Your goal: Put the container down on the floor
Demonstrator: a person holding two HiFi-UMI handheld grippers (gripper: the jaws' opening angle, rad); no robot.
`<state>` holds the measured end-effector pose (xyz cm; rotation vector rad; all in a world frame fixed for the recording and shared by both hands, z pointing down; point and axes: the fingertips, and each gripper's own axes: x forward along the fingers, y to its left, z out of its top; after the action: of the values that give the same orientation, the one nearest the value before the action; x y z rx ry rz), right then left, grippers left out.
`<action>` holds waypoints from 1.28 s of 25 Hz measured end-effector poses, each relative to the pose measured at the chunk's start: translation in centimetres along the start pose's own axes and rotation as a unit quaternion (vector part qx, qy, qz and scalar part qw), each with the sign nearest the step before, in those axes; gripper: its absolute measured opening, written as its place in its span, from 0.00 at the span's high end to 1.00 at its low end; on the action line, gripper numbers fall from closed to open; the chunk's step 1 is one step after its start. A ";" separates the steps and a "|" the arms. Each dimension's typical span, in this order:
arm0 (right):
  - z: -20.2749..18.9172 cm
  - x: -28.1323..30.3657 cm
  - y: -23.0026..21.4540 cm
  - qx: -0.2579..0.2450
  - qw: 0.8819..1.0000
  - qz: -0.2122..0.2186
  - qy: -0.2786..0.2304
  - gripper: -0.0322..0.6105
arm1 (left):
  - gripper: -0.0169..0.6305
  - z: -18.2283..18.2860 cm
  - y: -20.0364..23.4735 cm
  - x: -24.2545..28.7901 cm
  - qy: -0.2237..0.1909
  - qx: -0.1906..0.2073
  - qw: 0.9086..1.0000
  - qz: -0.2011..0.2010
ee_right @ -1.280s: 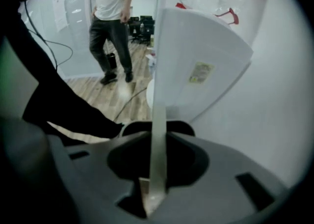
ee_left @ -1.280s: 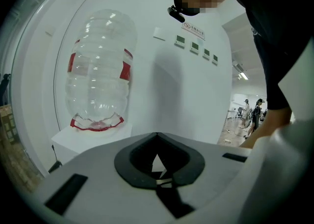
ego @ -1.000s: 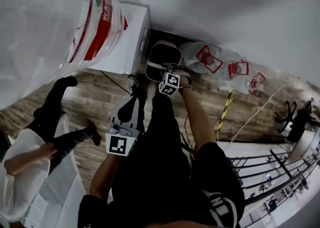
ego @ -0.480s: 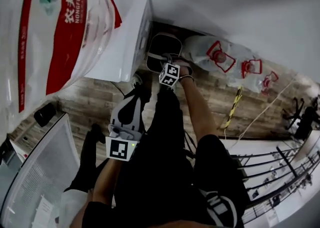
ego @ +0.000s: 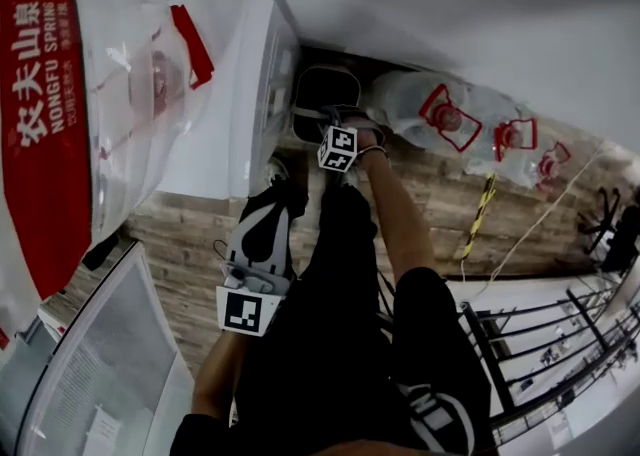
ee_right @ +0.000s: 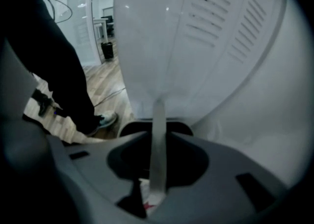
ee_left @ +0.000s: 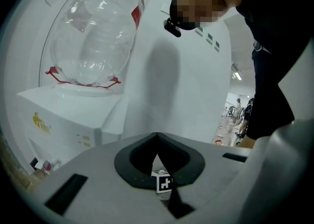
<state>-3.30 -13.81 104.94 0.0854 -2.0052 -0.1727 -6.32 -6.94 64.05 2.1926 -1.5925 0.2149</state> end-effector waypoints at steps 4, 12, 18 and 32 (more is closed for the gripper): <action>-0.2 1.8 -0.4 -0.017 1.000 0.007 -0.006 0.78 | 0.93 -0.8 0.0 1.5 0.002 -0.002 1.000 -0.005; -1.1 4.5 -1.2 -0.020 1.000 0.014 -0.007 0.78 | 0.93 -1.7 -0.4 4.0 0.001 -0.011 1.000 -0.012; -1.7 5.7 -3.0 -0.011 1.000 0.001 -0.002 0.78 | 0.93 -2.3 -0.2 4.4 0.002 -0.011 1.000 -0.012; -2.1 6.9 -5.9 0.036 0.999 0.036 0.006 0.78 | 0.93 -2.9 -0.2 3.7 0.005 -0.016 1.000 -0.018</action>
<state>-4.46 -20.75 111.08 0.0591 -1.9988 -0.0527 -4.54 -8.89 67.93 2.1908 -1.5399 0.1869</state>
